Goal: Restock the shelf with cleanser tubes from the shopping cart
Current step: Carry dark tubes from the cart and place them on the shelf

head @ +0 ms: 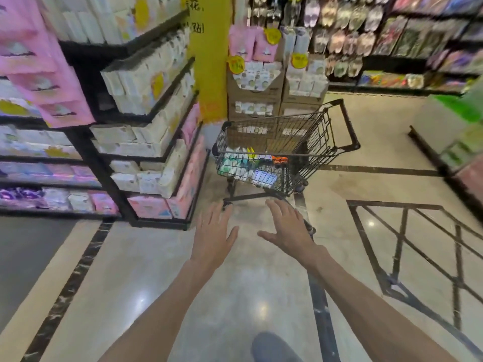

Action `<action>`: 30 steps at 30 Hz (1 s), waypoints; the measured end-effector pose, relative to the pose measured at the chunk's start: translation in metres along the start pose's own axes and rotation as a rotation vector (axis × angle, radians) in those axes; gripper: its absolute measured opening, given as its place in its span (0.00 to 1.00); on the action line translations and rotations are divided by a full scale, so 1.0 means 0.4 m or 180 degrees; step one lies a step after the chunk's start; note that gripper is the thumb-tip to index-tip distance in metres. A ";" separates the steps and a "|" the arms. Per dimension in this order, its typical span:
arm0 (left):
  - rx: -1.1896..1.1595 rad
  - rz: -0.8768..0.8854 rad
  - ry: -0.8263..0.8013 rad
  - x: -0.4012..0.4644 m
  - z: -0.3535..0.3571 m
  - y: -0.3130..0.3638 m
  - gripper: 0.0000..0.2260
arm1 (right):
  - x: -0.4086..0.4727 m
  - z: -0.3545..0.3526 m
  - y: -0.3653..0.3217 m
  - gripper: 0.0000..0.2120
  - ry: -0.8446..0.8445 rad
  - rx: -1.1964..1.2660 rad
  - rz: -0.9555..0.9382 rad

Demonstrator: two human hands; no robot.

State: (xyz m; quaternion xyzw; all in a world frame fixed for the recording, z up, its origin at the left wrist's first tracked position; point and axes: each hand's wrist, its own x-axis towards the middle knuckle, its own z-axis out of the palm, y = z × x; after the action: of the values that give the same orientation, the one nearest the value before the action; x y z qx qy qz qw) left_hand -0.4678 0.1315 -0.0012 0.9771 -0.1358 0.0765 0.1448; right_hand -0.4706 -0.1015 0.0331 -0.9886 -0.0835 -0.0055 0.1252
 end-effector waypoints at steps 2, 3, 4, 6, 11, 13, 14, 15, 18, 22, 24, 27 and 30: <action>-0.0071 0.0026 -0.0051 0.095 0.027 -0.022 0.26 | 0.084 0.007 0.026 0.42 -0.0006 -0.0002 0.0069; -0.0126 0.0031 -0.0070 0.140 0.044 -0.033 0.26 | 0.125 0.013 0.041 0.42 -0.0017 -0.0002 0.0102; -0.0171 0.0028 -0.0098 0.185 0.062 -0.043 0.26 | 0.168 0.021 0.058 0.43 -0.0037 0.0002 0.0140; -0.0218 0.0029 -0.0155 0.283 0.098 -0.063 0.27 | 0.264 0.038 0.095 0.43 -0.0060 0.0016 0.0175; -0.0167 0.0032 -0.0376 0.535 0.173 -0.109 0.30 | 0.525 0.089 0.197 0.43 -0.0128 0.0050 0.0160; -0.0132 0.0043 -0.0438 0.634 0.189 -0.126 0.30 | 0.628 0.106 0.236 0.43 -0.0197 0.0098 0.0212; -0.0134 0.0037 -0.0462 0.685 0.198 -0.133 0.30 | 0.679 0.113 0.255 0.43 -0.0249 0.0116 0.0256; -0.0152 0.0014 -0.0502 0.736 0.209 -0.142 0.30 | 0.729 0.118 0.273 0.43 -0.0298 0.0143 0.0285; -0.0041 0.0013 -0.0623 0.885 0.244 -0.166 0.28 | 0.871 0.132 0.330 0.44 -0.0394 0.0182 0.0304; 0.0006 -0.0043 -0.0747 1.064 0.292 -0.188 0.27 | 1.046 0.142 0.396 0.45 -0.0477 0.0227 0.0366; -0.0027 -0.0054 -0.0714 1.147 0.318 -0.199 0.29 | 1.124 0.147 0.424 0.45 -0.0504 0.0293 0.0378; -0.0159 0.0015 -0.0791 1.277 0.364 -0.222 0.28 | 1.237 0.164 0.467 0.43 -0.0577 0.0343 0.0449; -0.0153 0.0067 -0.0946 1.403 0.429 -0.256 0.26 | 1.345 0.194 0.511 0.42 -0.0652 0.0395 0.0503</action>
State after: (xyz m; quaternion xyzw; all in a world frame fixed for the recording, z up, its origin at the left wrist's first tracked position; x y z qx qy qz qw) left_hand 0.1147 0.0373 -0.0845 0.9724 -0.1678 -0.0707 0.1457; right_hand 0.0931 -0.1893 -0.0754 -0.9778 -0.0180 0.1105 0.1771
